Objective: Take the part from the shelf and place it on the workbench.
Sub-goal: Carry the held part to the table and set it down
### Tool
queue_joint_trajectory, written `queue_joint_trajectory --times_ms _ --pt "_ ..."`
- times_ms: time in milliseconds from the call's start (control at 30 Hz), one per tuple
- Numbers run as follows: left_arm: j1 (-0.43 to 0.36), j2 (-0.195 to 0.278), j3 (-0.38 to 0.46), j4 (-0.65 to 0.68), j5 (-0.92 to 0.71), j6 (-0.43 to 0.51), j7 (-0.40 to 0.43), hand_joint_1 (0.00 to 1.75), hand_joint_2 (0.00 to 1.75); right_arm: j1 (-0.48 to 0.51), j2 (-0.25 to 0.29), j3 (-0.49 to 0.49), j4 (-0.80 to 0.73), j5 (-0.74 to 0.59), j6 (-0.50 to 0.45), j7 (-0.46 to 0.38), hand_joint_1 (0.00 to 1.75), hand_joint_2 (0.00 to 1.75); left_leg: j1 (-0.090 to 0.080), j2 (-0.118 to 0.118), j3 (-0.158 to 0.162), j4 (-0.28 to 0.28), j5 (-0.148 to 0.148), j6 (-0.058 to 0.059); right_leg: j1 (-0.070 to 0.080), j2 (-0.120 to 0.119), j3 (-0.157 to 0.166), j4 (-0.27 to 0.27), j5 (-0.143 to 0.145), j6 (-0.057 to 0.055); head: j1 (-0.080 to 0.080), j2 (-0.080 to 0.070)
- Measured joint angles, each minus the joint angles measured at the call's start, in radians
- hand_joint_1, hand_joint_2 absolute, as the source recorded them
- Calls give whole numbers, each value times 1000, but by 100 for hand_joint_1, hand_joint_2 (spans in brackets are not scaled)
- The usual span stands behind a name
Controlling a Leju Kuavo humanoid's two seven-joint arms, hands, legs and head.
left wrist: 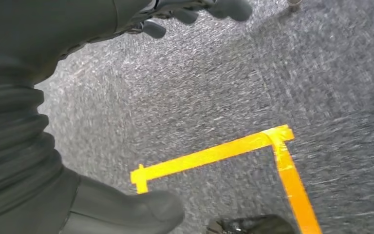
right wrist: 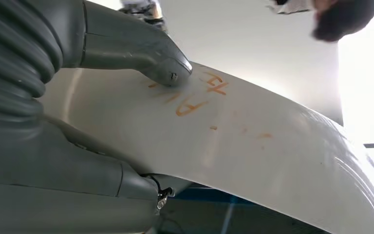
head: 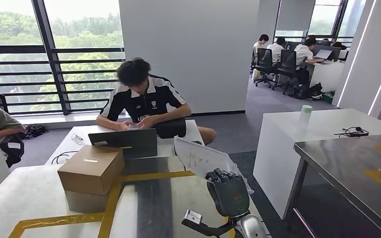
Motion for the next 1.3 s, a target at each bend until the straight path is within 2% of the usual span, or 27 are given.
queue_joint_trajectory --times_ms 67,100,133,200,233,300,400,433,533,567,633,667,733,767,800,833,900,933,967,1000,1067,1100,1167,1267,1300 --pt "-1 0 -2 -1 -5 1 -11 0 175 -44 38 29 54 -2 6 -6 175 175 3 -4 5 0 0 13 0 -4 -2 10 -13 6 3 1" --pt "-2 0 -4 -2 -5 2 -20 0 175 -66 57 43 76 -3 12 -8 175 175 4 -6 8 -1 -2 18 -1 -5 -15 37 -26 10 4 1" --pt "-4 0 -5 -2 -6 3 -28 0 175 -87 75 55 97 -6 21 -10 175 175 5 -7 11 -3 -5 22 -1 -6 -41 85 -46 13 5 1" --pt "-7 -1 -8 -2 -8 4 -39 0 175 -116 107 78 138 -10 46 -18 175 175 4 -8 18 -4 -12 27 0 -6 -122 218 -87 15 6 1" --pt "-8 -1 -10 -2 -9 3 -43 0 175 -123 120 89 160 -13 59 -21 175 175 3 -9 23 -4 -16 29 2 -6 -160 270 -92 13 7 1" --pt "-9 -1 -12 -2 -10 -1 -49 0 175 -125 139 106 192 -18 75 -23 175 175 0 -13 34 -4 -25 31 6 -5 -196 296 -65 5 8 1" --pt "-9 -1 -13 -2 -11 -4 -53 0 175 -125 147 114 208 -20 78 -23 175 175 -3 -16 42 -4 -29 32 9 -5 -196 268 -31 -2 9 1" --pt "-9 -1 -13 -2 -11 -5 -55 0 175 -126 151 119 216 -21 80 -23 175 175 -5 -17 48 -5 -32 32 14 -5 -179 216 3 -14 9 1" --pt "-13 -11 -14 -1 -10 -8 -68 0 175 -125 175 151 281 -25 118 -20 175 175 -6 -21 66 -17 -43 21 45 -5 -110 14 96 -69 7 1" --pt "-14 -14 -14 -1 -10 -9 -71 0 175 -122 181 161 300 -27 134 -20 175 175 -5 -21 68 -20 -45 15 46 -5 -96 -15 100 -74 7 1" --pt "-13 -14 -14 -1 -10 -9 -72 0 175 -115 184 169 321 -31 151 -19 175 175 -7 -18 63 -4 -57 6 36 -4 -75 -43 108 -67 8 1" --pt "-13 -13 -14 -1 -10 -9 -73 0 175 -112 187 173 330 -32 155 -19 175 175 -7 -17 48 30 -76 1 30 -5 -63 -54 112 -63 8 1" --pt "-12 -11 -14 -1 -10 -9 -73 0 175 -107 190 182 347 -33 159 -20 175 175 -1 -16 -13 144 -125 -12 26 -5 -54 -58 109 -61 8 1" --pt "-11 -10 -14 -2 -10 -9 -73 0 175 -103 191 186 354 -33 160 -20 175 175 3 -15 -45 198 -139 -19 23 -5 -52 -57 105 -58 7 1" --pt "-10 -8 -14 -2 -10 -9 -73 0 175 -99 191 189 361 -34 162 -20 175 175 7 -15 -66 227 -138 -25 21 -5 -51 -53 101 -55 8 1" --pt "-10 -7 -14 -2 -10 -9 -72 0 175 -96 191 192 366 -34 164 -19 175 175 11 -13 -70 219 -117 -32 17 -4 -49 -47 95 -50 8 1" --pt "-10 -4 -14 -2 -10 -9 -72 0 175 -93 192 193 373 -35 171 -19 175 175 20 -10 -30 108 -43 -46 6 -4 -49 -26 76 -34 7 1" --pt "-10 -5 -14 -1 -10 -9 -72 0 175 -94 192 194 376 -37 179 -19 175 175 22 -11 -4 50 -17 -50 3 -3 -52 -11 65 -25 6 1" --pt "-10 -5 -14 -1 -10 -9 -72 0 175 -94 192 195 378 -38 193 -18 175 175 23 -13 13 14 -6 -46 2 -2 -55 0 56 -17 7 1" --pt "-10 -6 -14 0 -10 -9 -71 0 175 -94 192 197 381 -39 210 -19 175 175 23 -15 19 1 -8 -39 3 -1 -58 7 51 -11 7 1" --pt "-10 -5 -14 0 -11 -9 -71 0 175 -88 191 202 388 -42 242 -19 175 175 20 -18 20 3 -12 -16 5 0 -59 7 49 -3 8 1" --pt "-9 -4 -14 0 -11 -9 -71 0 175 -84 189 204 391 -44 255 -19 175 175 20 -18 20 2 -13 -9 4 -1 -59 9 46 1 8 1" --pt "-9 -3 -14 -1 -12 -9 -71 0 175 -79 183 209 398 -49 280 -17 175 175 23 -18 22 -1 -12 4 2 -2 -79 51 20 10 9 1" --pt "-9 -2 -14 -1 -12 -10 -71 0 175 -71 168 215 408 -58 298 -14 44 44 22 -15 22 -1 -16 14 -1 -3 -176 234 -56 20 10 1" --pt "-9 -1 -14 -1 -12 -11 -71 0 175 -67 162 216 411 -61 298 -14 0 0 21 -15 23 -1 -17 16 -2 -3 -203 277 -64 20 10 1"
